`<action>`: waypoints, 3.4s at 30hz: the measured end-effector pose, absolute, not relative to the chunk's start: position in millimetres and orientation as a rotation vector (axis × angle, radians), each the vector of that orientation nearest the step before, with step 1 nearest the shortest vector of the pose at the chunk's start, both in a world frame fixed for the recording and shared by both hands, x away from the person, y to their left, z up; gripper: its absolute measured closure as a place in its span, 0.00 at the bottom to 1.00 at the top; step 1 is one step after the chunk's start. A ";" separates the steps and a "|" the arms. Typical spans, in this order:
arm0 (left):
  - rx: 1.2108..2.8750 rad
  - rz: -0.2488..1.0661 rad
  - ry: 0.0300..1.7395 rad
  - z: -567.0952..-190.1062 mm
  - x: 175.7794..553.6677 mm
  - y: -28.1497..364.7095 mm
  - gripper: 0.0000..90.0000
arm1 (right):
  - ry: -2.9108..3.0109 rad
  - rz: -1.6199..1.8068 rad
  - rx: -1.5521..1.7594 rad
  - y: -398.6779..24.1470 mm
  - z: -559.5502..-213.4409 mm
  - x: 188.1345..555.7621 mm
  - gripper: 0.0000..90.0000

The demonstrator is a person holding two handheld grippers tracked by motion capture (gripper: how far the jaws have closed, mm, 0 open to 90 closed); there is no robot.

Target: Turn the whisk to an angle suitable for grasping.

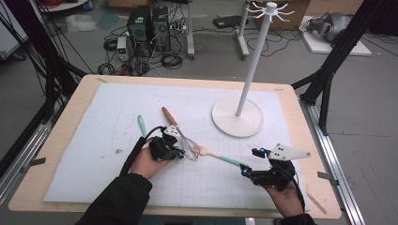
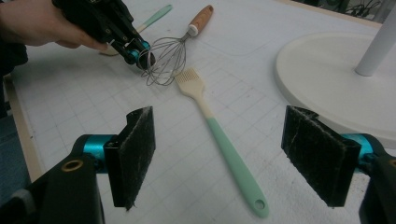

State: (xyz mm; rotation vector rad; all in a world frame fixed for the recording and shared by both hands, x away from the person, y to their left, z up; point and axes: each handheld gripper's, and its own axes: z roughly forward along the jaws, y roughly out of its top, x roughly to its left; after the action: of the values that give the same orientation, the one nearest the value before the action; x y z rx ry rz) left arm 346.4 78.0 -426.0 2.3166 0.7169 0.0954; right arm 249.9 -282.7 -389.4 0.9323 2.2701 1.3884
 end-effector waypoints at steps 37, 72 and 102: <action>2.338 0.098 0.684 -424.4 343.5 71.5 0.99 | 2.272 1.388 0.937 -282.7 -389.3 249.1 0.27; 2.188 0.239 0.692 -395.0 312.8 148.1 0.78 | 2.338 1.390 0.922 -249.2 -375.9 268.2 0.25; 2.047 0.357 0.796 -375.0 292.2 209.6 0.32 | 2.428 1.315 0.862 -178.3 -336.5 328.1 0.22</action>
State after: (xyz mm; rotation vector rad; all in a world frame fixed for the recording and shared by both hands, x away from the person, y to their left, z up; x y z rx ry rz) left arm 292.2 209.6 -375.0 2.0470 0.7958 0.3571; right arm 328.1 -178.3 -336.5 0.8617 2.4277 1.3146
